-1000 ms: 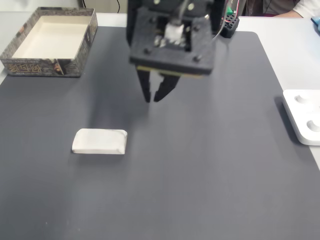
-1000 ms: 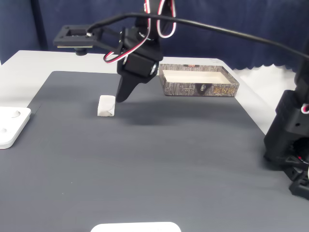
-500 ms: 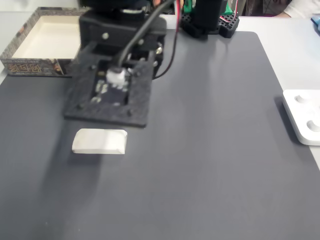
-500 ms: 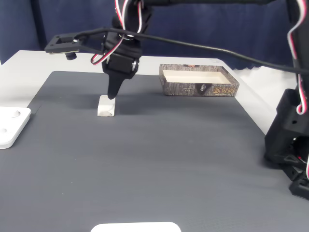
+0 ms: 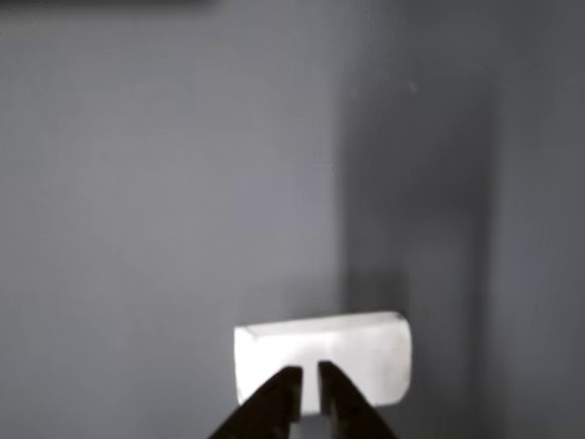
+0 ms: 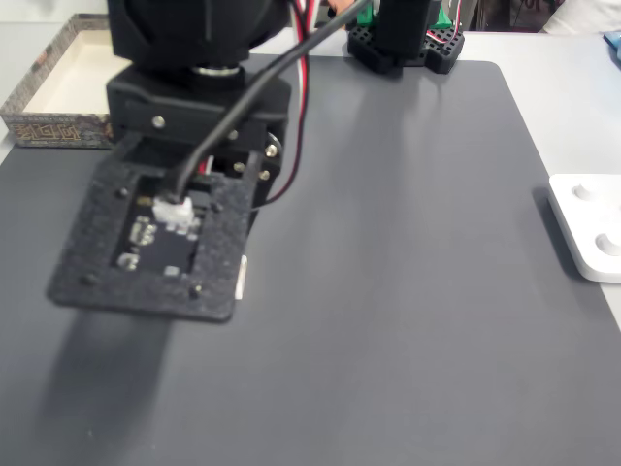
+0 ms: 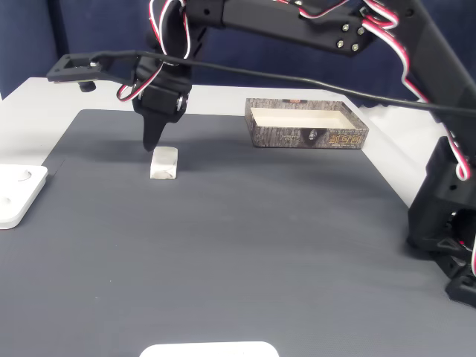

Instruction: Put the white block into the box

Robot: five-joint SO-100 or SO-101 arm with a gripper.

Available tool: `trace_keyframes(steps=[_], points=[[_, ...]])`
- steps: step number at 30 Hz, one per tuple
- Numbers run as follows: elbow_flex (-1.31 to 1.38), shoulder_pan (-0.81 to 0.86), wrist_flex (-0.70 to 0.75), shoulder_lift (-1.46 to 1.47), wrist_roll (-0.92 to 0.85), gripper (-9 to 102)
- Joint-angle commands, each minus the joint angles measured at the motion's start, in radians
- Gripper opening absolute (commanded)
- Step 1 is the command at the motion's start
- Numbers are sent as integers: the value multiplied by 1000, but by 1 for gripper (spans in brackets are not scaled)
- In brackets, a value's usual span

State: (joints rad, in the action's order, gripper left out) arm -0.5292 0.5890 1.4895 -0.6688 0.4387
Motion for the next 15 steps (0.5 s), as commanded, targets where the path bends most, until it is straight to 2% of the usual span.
trace_keyframes(steps=[1,9,15], points=[[107,35,57,-23,-23,-2],[181,60,198,-37,149,-2],[190,61,215,-32,121,-2]])
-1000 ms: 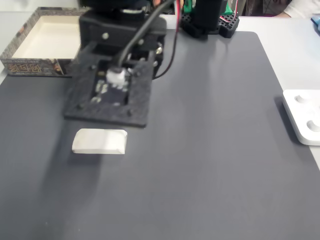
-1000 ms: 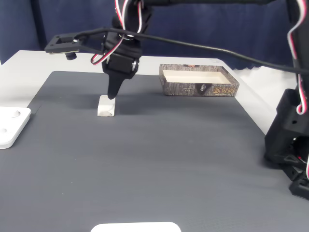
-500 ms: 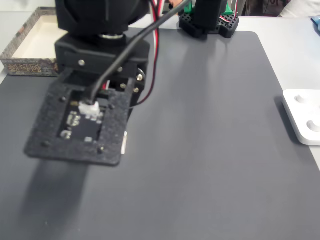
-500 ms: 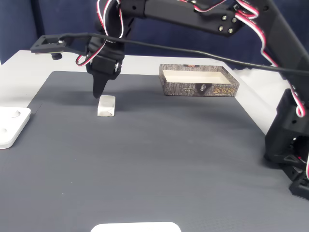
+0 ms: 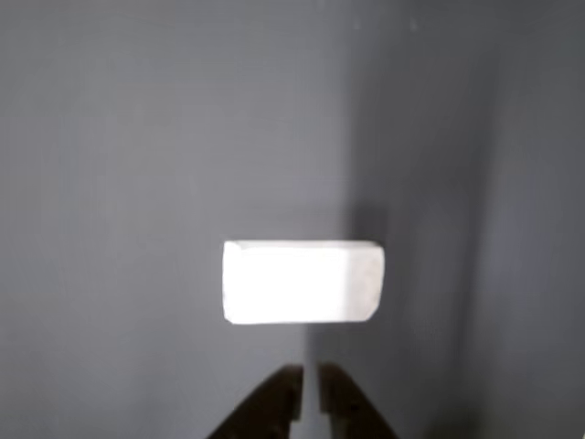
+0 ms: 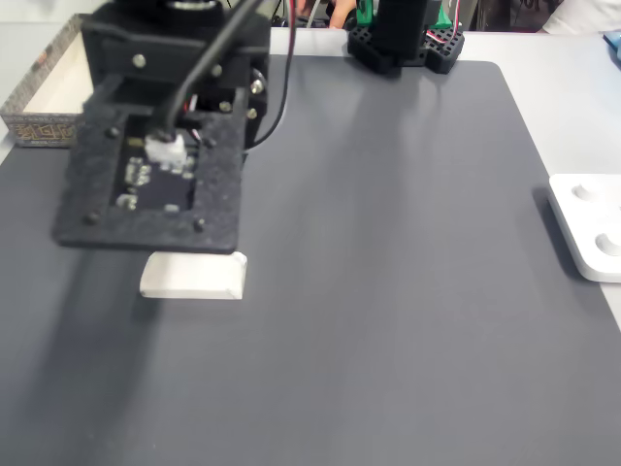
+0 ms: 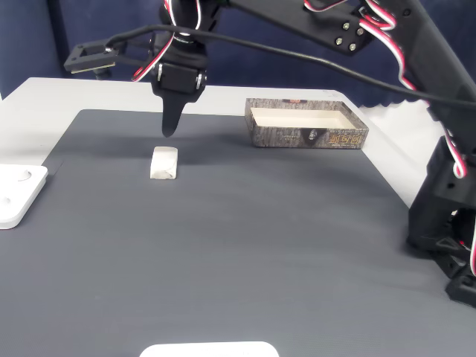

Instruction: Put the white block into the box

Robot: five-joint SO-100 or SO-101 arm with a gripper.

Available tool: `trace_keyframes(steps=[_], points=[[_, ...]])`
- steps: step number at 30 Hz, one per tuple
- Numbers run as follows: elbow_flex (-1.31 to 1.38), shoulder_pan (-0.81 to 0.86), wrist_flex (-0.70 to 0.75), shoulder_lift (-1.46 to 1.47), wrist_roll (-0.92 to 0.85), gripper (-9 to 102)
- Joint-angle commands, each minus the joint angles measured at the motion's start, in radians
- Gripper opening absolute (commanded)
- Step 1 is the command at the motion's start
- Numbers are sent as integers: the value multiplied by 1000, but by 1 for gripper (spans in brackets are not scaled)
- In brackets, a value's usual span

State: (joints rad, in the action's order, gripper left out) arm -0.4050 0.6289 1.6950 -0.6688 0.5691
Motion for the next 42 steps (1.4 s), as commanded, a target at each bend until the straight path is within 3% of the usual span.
trace_keyframes(steps=[1,5,10,17,26,35,42], points=[[66,18,9,-29,-9,-2],[72,15,9,-21,34,-2],[77,11,17,-20,215,-2],[91,0,-29,-17,871,1],[117,8,-5,-12,908,-2],[114,5,23,-5,1408,-1],[106,12,23,20,1480,4]])
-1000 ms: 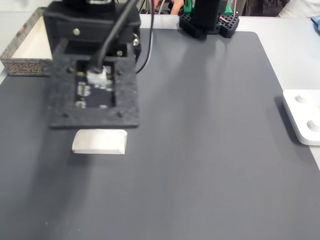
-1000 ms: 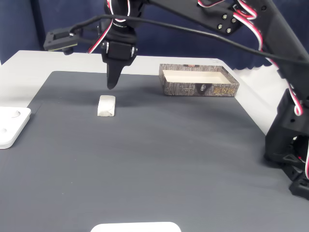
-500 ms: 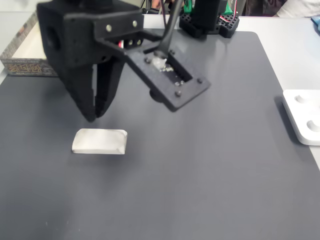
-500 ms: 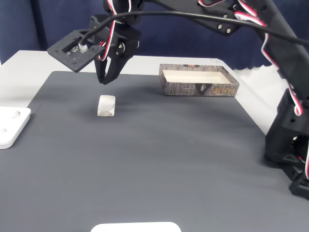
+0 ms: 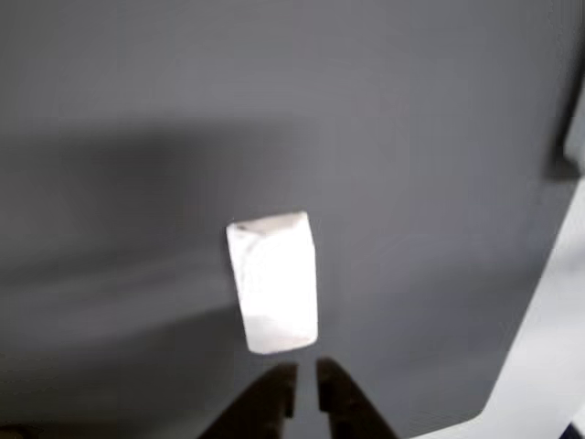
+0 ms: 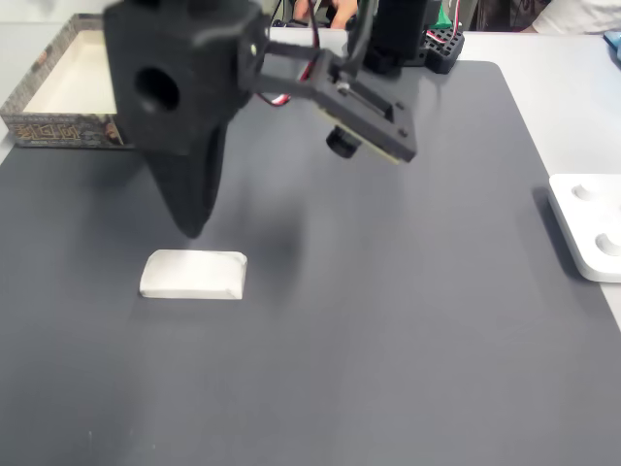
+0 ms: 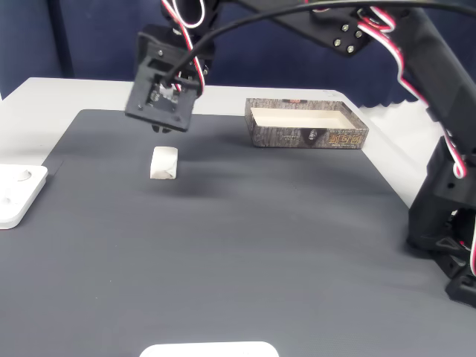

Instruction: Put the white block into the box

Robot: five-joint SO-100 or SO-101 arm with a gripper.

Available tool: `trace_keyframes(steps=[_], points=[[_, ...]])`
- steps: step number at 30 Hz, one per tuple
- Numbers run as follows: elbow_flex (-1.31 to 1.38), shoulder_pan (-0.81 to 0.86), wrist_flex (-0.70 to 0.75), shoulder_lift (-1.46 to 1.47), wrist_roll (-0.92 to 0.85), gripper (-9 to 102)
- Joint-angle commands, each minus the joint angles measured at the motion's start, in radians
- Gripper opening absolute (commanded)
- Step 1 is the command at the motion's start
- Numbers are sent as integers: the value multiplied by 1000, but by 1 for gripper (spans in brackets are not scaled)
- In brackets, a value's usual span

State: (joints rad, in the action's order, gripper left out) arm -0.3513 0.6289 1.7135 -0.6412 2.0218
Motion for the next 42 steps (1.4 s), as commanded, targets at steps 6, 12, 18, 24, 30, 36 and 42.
trace_keyframes(steps=[6,12,18,24,30,36,42], points=[[71,15,3,38,26,3],[120,34,0,86,11,1],[186,46,-11,107,11,1],[213,54,-31,101,2,24],[229,31,-74,114,5,39],[233,18,-112,126,-2,39],[241,-6,-147,164,-35,38]])
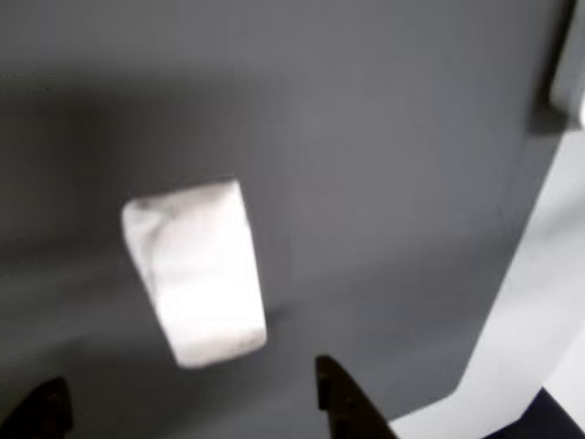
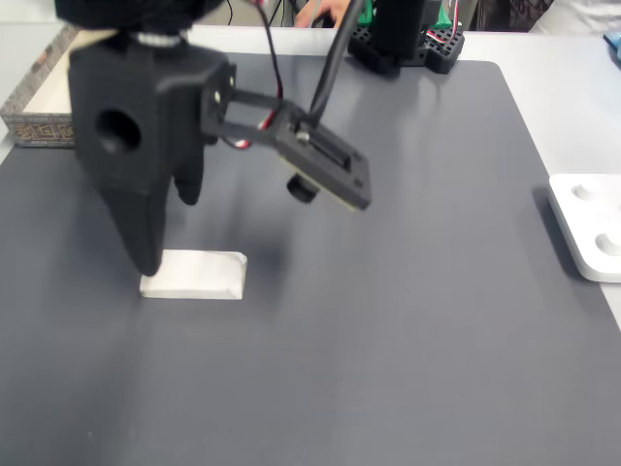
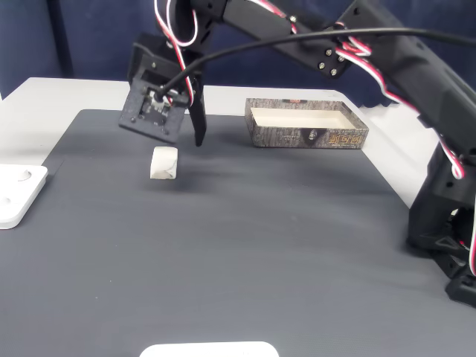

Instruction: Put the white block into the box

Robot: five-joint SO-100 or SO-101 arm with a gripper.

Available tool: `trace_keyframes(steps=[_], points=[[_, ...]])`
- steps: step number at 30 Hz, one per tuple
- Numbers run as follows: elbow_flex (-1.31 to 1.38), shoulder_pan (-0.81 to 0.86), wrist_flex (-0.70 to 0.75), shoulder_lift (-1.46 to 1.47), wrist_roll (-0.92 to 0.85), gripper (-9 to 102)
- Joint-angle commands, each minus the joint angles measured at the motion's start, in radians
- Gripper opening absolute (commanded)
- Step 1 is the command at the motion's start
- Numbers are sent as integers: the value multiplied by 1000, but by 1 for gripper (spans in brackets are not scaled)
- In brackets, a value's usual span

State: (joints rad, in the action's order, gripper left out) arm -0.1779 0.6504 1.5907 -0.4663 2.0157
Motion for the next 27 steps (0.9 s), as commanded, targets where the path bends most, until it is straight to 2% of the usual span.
trace_keyframes(steps=[1,27], points=[[71,-32,-29,-3,-29,38],[109,-26,-37,71,-49,36]])
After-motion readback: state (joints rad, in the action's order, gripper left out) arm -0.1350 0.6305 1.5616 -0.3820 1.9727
